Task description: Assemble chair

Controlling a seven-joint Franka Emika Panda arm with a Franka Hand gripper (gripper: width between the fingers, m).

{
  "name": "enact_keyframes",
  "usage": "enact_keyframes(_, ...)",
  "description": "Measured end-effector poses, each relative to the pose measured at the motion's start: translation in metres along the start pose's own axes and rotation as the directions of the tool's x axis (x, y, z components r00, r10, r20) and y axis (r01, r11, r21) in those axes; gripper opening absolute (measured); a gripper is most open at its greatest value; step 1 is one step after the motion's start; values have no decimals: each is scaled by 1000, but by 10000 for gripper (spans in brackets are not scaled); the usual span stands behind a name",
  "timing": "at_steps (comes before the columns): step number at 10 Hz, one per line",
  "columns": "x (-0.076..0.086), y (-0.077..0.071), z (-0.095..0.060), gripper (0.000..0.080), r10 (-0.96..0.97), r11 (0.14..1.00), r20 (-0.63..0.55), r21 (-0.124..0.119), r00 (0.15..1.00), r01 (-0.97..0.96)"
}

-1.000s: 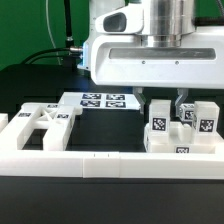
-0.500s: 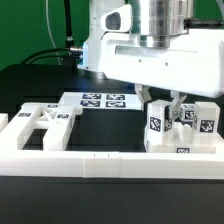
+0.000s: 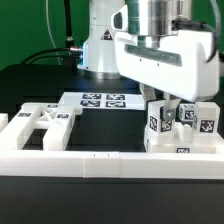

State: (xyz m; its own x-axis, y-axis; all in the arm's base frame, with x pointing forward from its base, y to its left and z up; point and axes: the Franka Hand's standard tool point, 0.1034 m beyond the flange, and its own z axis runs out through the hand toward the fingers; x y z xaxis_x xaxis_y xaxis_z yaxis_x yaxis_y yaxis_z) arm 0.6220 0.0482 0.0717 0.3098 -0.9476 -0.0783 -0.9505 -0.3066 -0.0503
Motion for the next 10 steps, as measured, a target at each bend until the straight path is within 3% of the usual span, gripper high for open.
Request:
enact_keyframes(4, 2, -3, 0, 287, 374, 926, 41, 44, 926, -376)
enact_keyframes(10, 1, -5, 0, 287, 687, 723, 71, 31, 723, -690)
